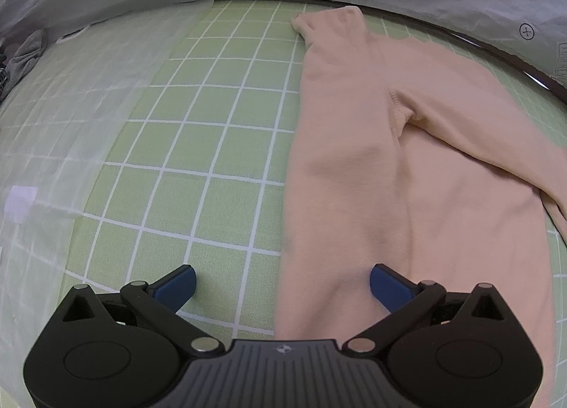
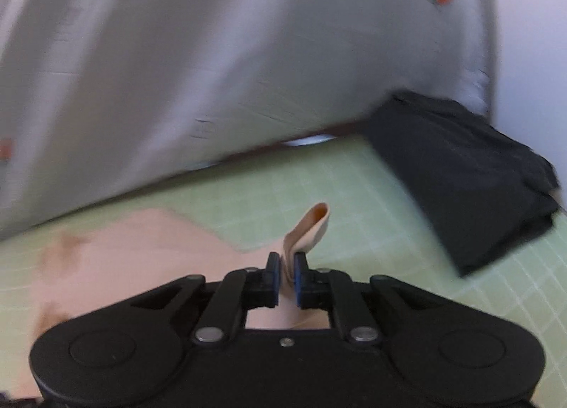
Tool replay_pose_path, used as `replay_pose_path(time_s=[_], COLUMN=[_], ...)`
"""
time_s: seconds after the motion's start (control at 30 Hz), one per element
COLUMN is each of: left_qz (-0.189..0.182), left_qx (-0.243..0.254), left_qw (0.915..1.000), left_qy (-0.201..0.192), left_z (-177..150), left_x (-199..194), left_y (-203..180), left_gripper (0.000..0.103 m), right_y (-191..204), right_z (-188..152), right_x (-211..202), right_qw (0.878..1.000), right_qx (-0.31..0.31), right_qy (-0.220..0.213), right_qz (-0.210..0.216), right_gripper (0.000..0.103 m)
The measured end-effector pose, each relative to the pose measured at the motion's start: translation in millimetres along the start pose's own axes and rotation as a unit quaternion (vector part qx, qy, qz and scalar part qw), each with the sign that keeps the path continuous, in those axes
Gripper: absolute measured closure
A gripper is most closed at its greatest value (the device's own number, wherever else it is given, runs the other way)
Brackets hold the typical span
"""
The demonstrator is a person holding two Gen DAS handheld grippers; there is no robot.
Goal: Fold clothes
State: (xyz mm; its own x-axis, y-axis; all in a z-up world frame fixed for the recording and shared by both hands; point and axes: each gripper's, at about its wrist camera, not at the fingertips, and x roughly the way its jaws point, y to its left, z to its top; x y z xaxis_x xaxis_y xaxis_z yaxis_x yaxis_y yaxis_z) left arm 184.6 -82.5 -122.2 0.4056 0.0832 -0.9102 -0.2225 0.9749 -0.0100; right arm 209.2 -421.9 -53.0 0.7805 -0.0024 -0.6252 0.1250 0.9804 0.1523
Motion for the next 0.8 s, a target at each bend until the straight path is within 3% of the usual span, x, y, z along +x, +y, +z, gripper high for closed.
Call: replay_pose_path(time_s=[0.13, 0.27, 0.37, 0.43, 0.5, 0.57, 0.67, 0.7, 0.8], left_qz=[0.000, -0.006, -0.012, -0.015, -0.018, -0.021, -0.025, -0.030, -0.046], left_qx=[0.000, 0.009, 0.014, 0.009, -0.015, -0.041, -0.053, -0.052, -0.049], left_qw=[1.0000, 0.9999, 0.9997, 0.9996, 0.9995, 0.9988, 0.9983, 0.9981, 0.9974], left_qy=[0.004, 0.005, 0.015, 0.024, 0.024, 0.016, -0.006, -0.012, -0.027], left_z=[0, -1, 0, 2, 0, -3, -6, -6, -7], left_x=[-2, -2, -2, -2, -6, -12, -26, -30, -39], left_y=[0, 0, 2, 5, 9, 13, 11, 8, -2], left_gripper=[0.000, 0.000, 0.000, 0.000, 0.000, 0.000, 0.000, 0.000, 0.000], right_y=[42, 77, 87, 86, 80, 67, 48, 40, 15], right_z=[-29, -75, -88, -85, -80, -77, -78, -80, -83], right_x=[-11, -9, -18, -29, -41, -47, -54, -56, -60], right_qw=[0.997, 0.987, 0.983, 0.985, 0.990, 0.994, 0.997, 0.997, 0.997], right_qx=[-0.026, -0.067, -0.082, -0.080, -0.067, -0.055, -0.048, -0.043, -0.027], right_qy=[0.043, 0.116, 0.132, 0.120, 0.097, 0.080, 0.063, 0.061, 0.064], right_qz=[0.060, 0.083, 0.095, 0.090, 0.073, 0.044, -0.002, -0.014, -0.041], right_gripper=[0.094, 0.094, 0.093, 0.080, 0.055, 0.047, 0.021, 0.015, 0.010])
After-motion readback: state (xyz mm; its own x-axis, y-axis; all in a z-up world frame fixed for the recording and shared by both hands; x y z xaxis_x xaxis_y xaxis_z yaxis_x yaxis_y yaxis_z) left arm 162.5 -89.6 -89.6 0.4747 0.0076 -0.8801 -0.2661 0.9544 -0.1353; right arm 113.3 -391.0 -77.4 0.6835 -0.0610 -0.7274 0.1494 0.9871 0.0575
